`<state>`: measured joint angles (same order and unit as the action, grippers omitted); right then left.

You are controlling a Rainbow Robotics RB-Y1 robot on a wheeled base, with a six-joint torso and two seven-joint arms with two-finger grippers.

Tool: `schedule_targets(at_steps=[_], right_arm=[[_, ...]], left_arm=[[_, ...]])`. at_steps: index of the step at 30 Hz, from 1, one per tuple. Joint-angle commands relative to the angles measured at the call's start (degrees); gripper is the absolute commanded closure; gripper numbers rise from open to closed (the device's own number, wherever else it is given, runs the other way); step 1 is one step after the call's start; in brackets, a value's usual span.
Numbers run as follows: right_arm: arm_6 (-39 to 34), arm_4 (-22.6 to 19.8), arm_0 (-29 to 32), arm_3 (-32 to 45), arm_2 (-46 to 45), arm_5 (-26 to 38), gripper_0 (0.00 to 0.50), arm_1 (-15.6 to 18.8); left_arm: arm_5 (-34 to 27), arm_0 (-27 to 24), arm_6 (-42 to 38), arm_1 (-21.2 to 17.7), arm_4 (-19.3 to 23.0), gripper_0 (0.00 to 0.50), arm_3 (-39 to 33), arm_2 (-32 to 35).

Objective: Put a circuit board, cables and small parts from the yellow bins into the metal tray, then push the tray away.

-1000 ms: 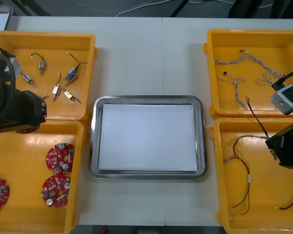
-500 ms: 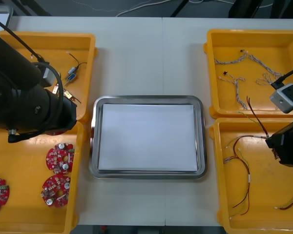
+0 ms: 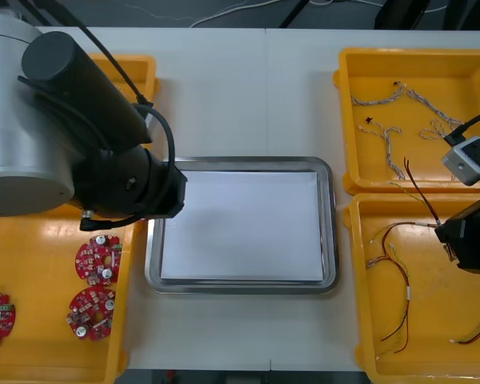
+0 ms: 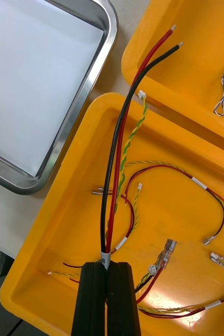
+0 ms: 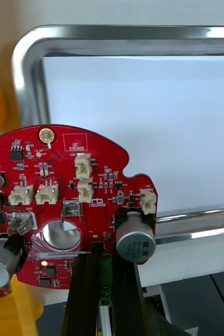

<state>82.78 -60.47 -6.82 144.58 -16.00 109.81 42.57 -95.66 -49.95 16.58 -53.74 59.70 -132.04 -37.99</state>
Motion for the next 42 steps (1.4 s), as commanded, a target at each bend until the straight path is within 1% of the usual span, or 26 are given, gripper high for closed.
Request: schedule_targets(at_steps=[1, 7, 14, 17, 23, 25, 30, 42], right_arm=[[-1.7, -0.5, -1.2, 0.3, 0.7, 0.2, 0.500, 1.9], [-1.7, -0.5, -1.2, 0.3, 0.7, 0.2, 0.500, 1.9], [-1.7, -0.5, -1.2, 0.3, 0.7, 0.2, 0.500, 1.9], [-1.7, -0.5, -1.2, 0.3, 0.7, 0.2, 0.500, 1.9], [-1.7, -0.5, -1.2, 0.3, 0.7, 0.2, 0.500, 1.9], [-1.7, -0.5, -1.2, 0.3, 0.7, 0.2, 0.500, 1.9], [-1.7, -0.5, -1.2, 0.3, 0.7, 0.2, 0.500, 1.9], [-1.7, -0.5, -1.2, 0.3, 0.7, 0.2, 0.500, 1.9]], left_arm=[[1.3, -4.1, -2.4, 4.5, -2.1, 0.500, 1.4, -3.8], [1.9, -4.1, -2.3, 7.6, -6.0, 0.500, 3.1, -8.9], [1.5, -3.5, -2.1, 10.9, -10.1, 0.500, 4.9, -12.6], [1.2, -3.5, -2.2, 12.8, -11.5, 0.500, 5.7, -13.5], [0.7, -3.3, -1.8, 15.2, -12.3, 0.500, 7.9, -14.7], [0.7, -2.8, -1.7, 15.3, -12.4, 0.500, 8.6, -15.0], [0.3, -2.0, -1.6, 15.1, -15.0, 0.500, 8.6, -17.9], [0.3, 2.0, -0.4, 15.0, -18.2, 0.500, 8.7, -19.1]])
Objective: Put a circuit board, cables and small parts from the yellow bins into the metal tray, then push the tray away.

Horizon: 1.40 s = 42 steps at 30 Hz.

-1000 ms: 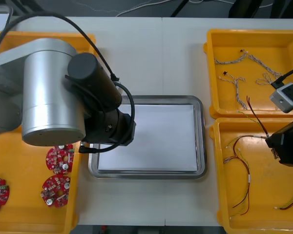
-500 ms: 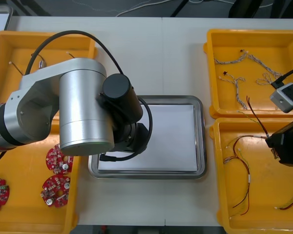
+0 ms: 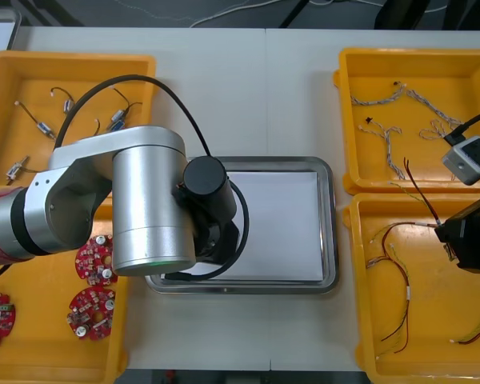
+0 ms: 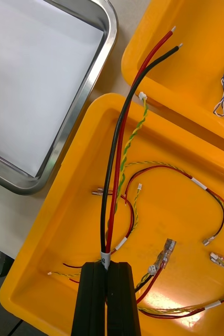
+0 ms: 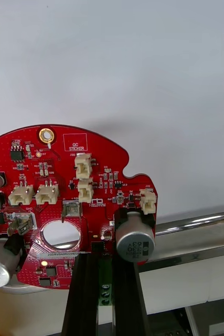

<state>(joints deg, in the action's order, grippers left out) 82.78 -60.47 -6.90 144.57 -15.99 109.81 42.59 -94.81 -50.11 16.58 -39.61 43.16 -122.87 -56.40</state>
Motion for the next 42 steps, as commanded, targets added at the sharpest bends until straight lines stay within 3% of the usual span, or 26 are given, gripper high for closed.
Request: schedule_targets(at_steps=[1, 14, 42], right_arm=[[-1.7, -0.5, -1.1, 0.3, 0.7, 0.2, 0.500, 1.9], [-1.7, -0.5, -1.1, 0.3, 0.7, 0.2, 0.500, 1.9], [-1.7, -0.5, -1.1, 0.3, 0.7, 0.2, 0.500, 1.9]], left_arm=[[-0.6, 2.4, -0.2, 0.9, -1.9, 0.500, -0.4, -0.7], [-0.2, 5.6, 0.9, 2.0, -5.3, 0.500, 0.4, -2.1], [6.2, 5.7, 2.8, 2.4, -6.4, 0.500, 6.5, -4.7]])
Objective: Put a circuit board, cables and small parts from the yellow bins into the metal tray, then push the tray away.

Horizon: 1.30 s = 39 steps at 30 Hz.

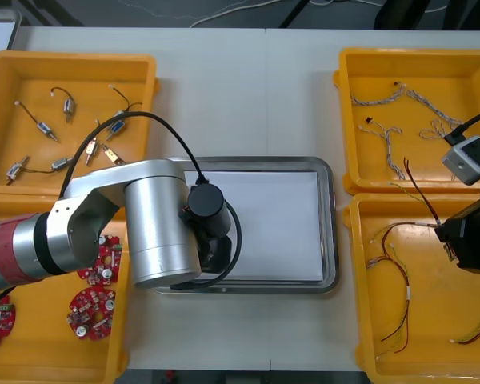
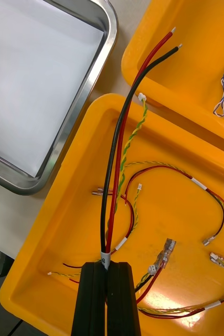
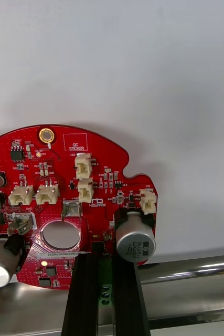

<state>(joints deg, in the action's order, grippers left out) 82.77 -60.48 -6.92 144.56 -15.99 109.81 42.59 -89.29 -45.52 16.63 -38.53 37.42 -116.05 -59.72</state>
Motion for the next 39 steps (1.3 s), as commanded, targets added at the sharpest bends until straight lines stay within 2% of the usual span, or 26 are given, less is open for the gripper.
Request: schedule_targets(at_steps=[1, 4, 5, 6, 7, 9, 11, 15, 20, 23, 31, 39], right_arm=[[-1.7, -0.5, -1.1, 0.3, 0.7, 0.2, 0.500, 1.9], [-1.7, -0.5, -1.1, 0.3, 0.7, 0.2, 0.500, 1.9], [-1.7, -0.5, -1.1, 0.3, 0.7, 0.2, 0.500, 1.9], [-1.7, -0.5, -1.1, 0.3, 0.7, 0.2, 0.500, 1.9], [-1.7, -0.5, -1.1, 0.3, 0.7, 0.2, 0.500, 1.9], [-1.7, -0.5, -1.1, 0.3, 0.7, 0.2, 0.500, 1.9], [-1.7, -0.5, -1.1, 0.3, 0.7, 0.2, 0.500, 1.9], [-1.7, -0.5, -1.1, 0.3, 0.7, 0.2, 0.500, 1.9], [-1.7, -0.5, -1.1, 0.3, 0.7, 0.2, 0.500, 1.9], [-1.7, -0.5, -1.1, 0.3, 0.7, 0.2, 0.500, 1.9], [-1.7, -0.5, -1.1, 0.3, 0.7, 0.2, 0.500, 1.9], [-1.7, -0.5, -1.1, 0.3, 0.7, 0.2, 0.500, 1.9]], left_arm=[[0.7, 1.2, 2.7, 1.4, -0.7, 0.500, -0.3, -1.4], [0.7, 1.2, 2.5, 1.4, -0.7, 0.498, -0.3, -1.4], [0.7, 1.2, 2.5, 1.4, -0.7, 0.465, -0.2, -1.4], [0.7, 1.2, 2.5, 1.4, -0.8, 0.291, -0.3, -1.5], [0.7, 1.2, 2.4, 1.4, -1.0, 0.150, -0.3, -1.6], [0.7, 1.2, 2.4, 1.4, -1.3, 0.054, -0.3, -1.6], [0.7, 1.1, 2.4, 1.4, -1.3, 0.001, -0.3, -1.6], [0.5, 1.1, 2.3, 1.1, -1.7, 0.000, -1.4, -1.0], [-1.1, 1.1, 2.3, 0.1, -0.1, 0.000, -4.6, 2.6], [-1.8, 0.8, 2.3, -0.1, 4.2, 0.000, -6.2, 6.5], [-11.6, -0.7, 2.4, -1.1, 10.4, 0.000, -12.1, 17.4], [-19.6, -0.6, 3.3, -5.0, 15.7, 0.000, -16.0, 29.0]])
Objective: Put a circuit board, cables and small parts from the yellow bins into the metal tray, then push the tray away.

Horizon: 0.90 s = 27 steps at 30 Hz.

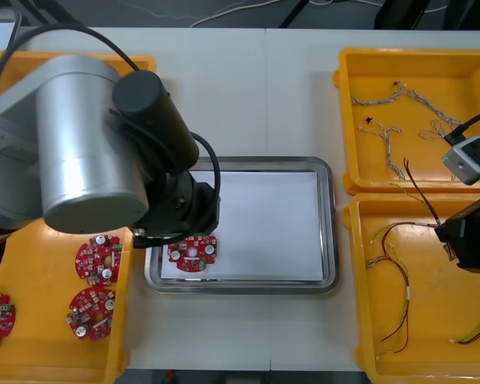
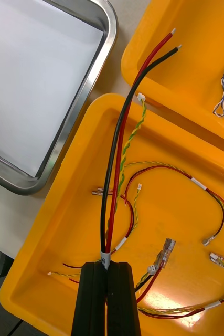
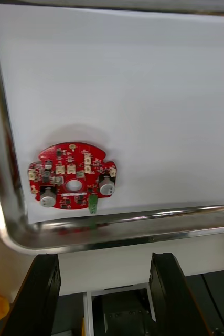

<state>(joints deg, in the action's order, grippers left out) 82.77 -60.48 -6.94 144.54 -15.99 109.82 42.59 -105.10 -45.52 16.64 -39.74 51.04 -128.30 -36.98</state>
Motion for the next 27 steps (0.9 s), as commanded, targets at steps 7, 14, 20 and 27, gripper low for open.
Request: schedule_targets(at_steps=[7, 14, 20, 27], right_arm=[[-2.2, -0.3, -1.8, -0.7, 1.7, 0.2, 0.500, 2.4], [-2.3, 0.6, -4.2, -0.6, 10.0, 0.2, 0.500, 5.4], [-2.0, 1.1, -10.2, -0.7, 17.7, 0.2, 0.500, 5.5], [-1.5, 2.6, -17.4, -1.0, 27.4, 0.2, 0.500, 5.5]], left_arm=[[-4.9, 0.7, 5.9, -7.1, 3.1, 0.000, -4.2, 14.0], [-4.9, 5.4, 11.9, -10.7, 2.6, 0.000, -2.8, 23.2], [-4.9, 10.0, 21.9, -11.8, -2.1, 0.000, 0.6, 29.7], [-4.9, 12.4, 30.0, -11.7, -8.4, 0.000, 5.3, 32.6]])
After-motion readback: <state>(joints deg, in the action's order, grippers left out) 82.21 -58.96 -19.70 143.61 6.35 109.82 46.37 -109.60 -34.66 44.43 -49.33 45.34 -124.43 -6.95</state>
